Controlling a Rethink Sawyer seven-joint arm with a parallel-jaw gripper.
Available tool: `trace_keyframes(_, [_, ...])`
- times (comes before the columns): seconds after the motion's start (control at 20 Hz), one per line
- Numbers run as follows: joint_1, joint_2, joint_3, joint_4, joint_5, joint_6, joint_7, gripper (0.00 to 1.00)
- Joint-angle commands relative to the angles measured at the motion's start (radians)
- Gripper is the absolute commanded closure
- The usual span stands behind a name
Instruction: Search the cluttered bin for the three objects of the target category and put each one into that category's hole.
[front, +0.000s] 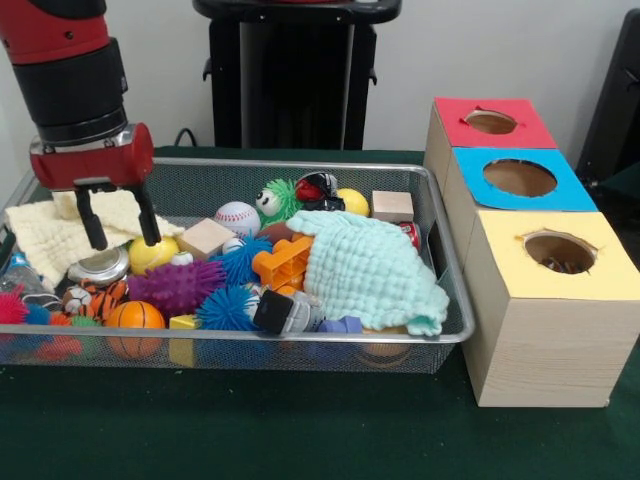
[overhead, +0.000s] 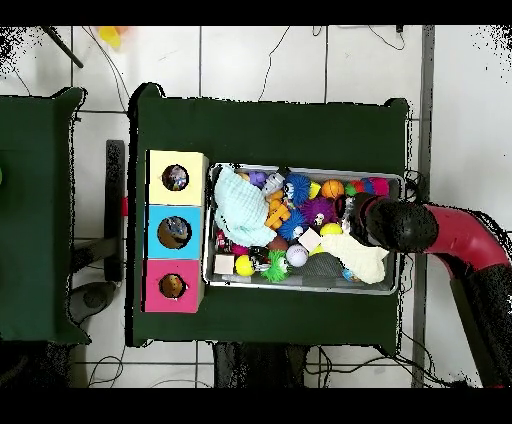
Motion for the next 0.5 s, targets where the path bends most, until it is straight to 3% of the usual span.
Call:
trace_keyframes(0.05, [0.001,0.09,-0.014,-0.104,-0.114,0.055,-0.313,0.0])
trace_keyframes(0.25, [-0.007,0.14,-0.018,-0.143,-0.144,0.04,-0.333,0.0])
trace_keyframes(0.5, [-0.012,0.145,-0.017,-0.153,-0.171,0.044,-0.331,0.0])
